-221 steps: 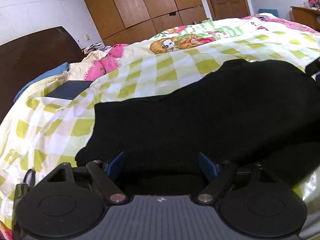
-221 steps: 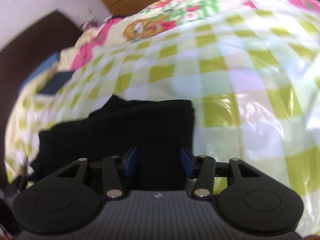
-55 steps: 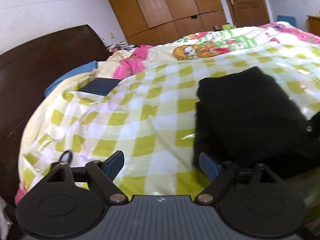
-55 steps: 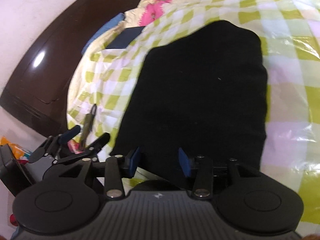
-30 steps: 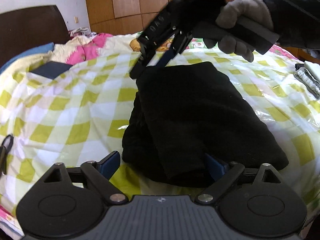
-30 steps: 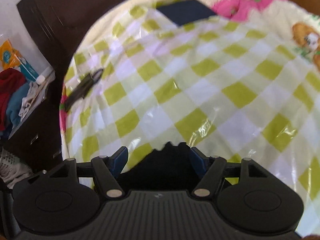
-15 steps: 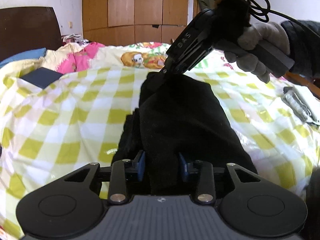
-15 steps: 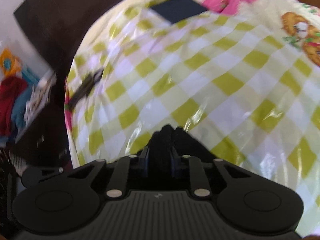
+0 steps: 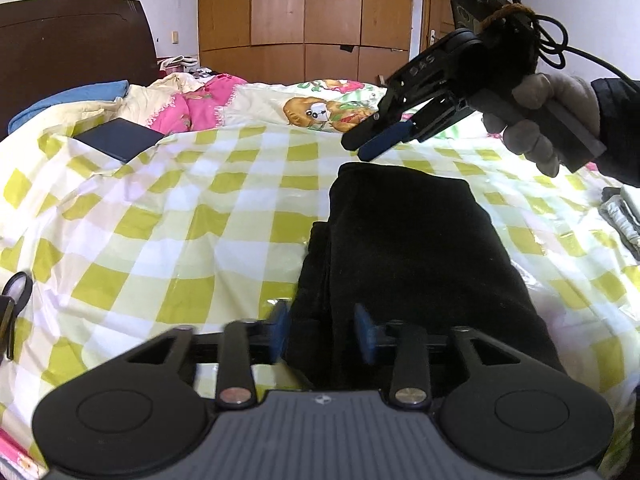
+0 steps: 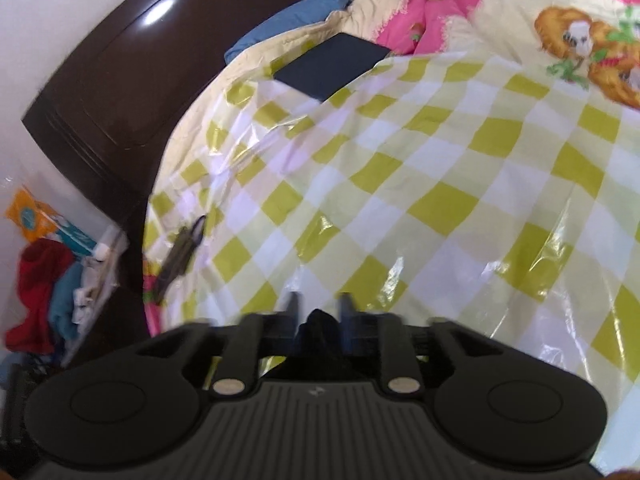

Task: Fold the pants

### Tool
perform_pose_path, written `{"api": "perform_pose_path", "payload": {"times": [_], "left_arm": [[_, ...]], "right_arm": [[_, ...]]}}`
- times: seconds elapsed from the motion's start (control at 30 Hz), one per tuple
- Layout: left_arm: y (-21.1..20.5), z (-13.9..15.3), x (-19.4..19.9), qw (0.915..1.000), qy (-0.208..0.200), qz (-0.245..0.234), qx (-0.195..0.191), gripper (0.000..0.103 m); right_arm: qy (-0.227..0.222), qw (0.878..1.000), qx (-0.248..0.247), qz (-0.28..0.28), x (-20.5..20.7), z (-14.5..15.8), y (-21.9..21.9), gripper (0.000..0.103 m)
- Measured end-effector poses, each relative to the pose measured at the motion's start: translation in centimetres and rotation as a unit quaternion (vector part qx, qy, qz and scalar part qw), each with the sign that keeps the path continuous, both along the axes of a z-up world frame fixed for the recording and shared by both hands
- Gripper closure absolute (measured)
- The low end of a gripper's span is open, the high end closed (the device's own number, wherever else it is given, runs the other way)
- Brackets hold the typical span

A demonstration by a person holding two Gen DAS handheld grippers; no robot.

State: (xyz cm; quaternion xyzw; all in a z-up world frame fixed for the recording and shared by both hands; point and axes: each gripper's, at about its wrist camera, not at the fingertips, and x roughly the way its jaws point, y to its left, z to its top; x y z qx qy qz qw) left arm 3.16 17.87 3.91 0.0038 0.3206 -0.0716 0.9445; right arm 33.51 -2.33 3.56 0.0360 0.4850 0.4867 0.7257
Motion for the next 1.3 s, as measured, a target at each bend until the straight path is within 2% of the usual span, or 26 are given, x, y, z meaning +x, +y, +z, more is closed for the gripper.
{"api": "perform_pose_path", "payload": {"times": [0.03, 0.07, 0.13, 0.17, 0.23, 0.3, 0.33, 0.37, 0.43, 0.5, 0.57, 0.7, 0.83, 0.93, 1.03, 1.1, 1.17, 1.23, 1.3], "left_arm": [[-0.1, 0.0, -0.1, 1.0, 0.002, -0.002, -0.002, 0.033], [-0.2, 0.0, -0.3, 1.0, 0.002, -0.003, -0.002, 0.027], [-0.8, -0.2, -0.5, 0.9999, 0.01, -0.011, 0.006, 0.024], [-1.1, -0.5, -0.4, 0.9997, 0.016, -0.015, 0.01, 0.019], [-1.8, -1.4, 0.0, 0.9991, 0.033, -0.018, 0.017, 0.016], [-2.3, -2.1, 0.4, 0.9989, 0.04, -0.016, 0.02, 0.022], [-2.4, -2.1, 0.6, 0.9988, 0.042, -0.02, 0.014, 0.036], [-2.3, -2.0, 0.8, 0.9986, 0.047, -0.025, 0.001, 0.052], [-2.2, -1.5, 0.8, 0.999, 0.037, -0.023, -0.006, 0.061], [-1.8, -0.7, 0.8, 0.9993, 0.027, -0.023, -0.01, 0.066], [-1.2, 0.0, 1.0, 0.9993, 0.019, -0.023, -0.023, 0.068], [-0.6, 1.6, 1.2, 0.9996, -0.007, -0.02, -0.017, 0.069], [0.0, 1.2, 2.8, 0.9998, -0.015, -0.014, 0.008, 0.069], [0.5, -0.9, 4.5, 0.9996, 0.011, -0.005, 0.024, 0.068], [0.2, -2.1, 4.6, 0.9985, 0.017, 0.004, 0.051, 0.067], [0.1, -2.3, 4.4, 0.9976, 0.016, 0.01, 0.067, 0.062], [0.4, -2.0, 4.0, 0.9975, 0.018, 0.008, 0.068, 0.06], [0.7, -1.3, 3.4, 0.9973, 0.011, 0.008, 0.072, 0.052], [0.8, -0.7, 2.9, 0.9961, 0.004, 0.011, 0.087, 0.05]], "right_arm": [[-0.005, 1.0, -0.008, 0.015, -0.2, 0.1, 0.3, 0.05], [-0.008, 0.999, -0.018, 0.034, -0.5, 0.0, 0.7, 0.048], [-0.011, 0.996, -0.049, 0.071, -1.3, -0.6, 1.9, 0.043], [-0.016, 0.995, -0.064, 0.081, -1.6, -1.0, 2.3, 0.042], [-0.03, 0.991, -0.098, 0.085, -2.3, -2.3, 3.1, 0.042], [-0.018, 0.99, -0.119, 0.073, -2.7, -3.5, 3.4, 0.061], [-0.018, 0.99, -0.119, 0.066, -2.9, -3.7, 3.1, 0.073], [-0.02, 0.992, -0.112, 0.062, -3.2, -3.6, 2.8, 0.078], [-0.022, 0.994, -0.096, 0.046, -3.8, -2.5, 1.8, 0.087], [-0.029, 0.996, -0.08, 0.033, -4.1, -1.1, 0.9, 0.089], [-0.035, 0.997, -0.067, 0.018, -4.1, 0.2, 0.2, 0.089], [-0.045, 0.998, -0.043, 0.004, -3.8, 1.5, -0.3, 0.09], [-0.04, 0.999, -0.025, -0.022, -2.2, 0.3, 0.4, 0.09], [-0.018, 0.998, -0.036, -0.04, -0.5, -3.3, 1.7, 0.09], [-0.006, 0.998, -0.039, -0.048, 0.2, -6.9, 2.7, 0.085], [-0.002, 0.998, -0.025, -0.062, 0.5, -7.7, 2.6, 0.08], [0.002, 0.997, -0.017, -0.069, 0.6, -7.0, 2.2, 0.076], [-0.034, 0.996, -0.01, -0.084, 0.0, -4.8, 1.1, 0.069], [-0.078, 0.991, -0.005, -0.105, -0.8, -2.3, -0.6, 0.062]]}}
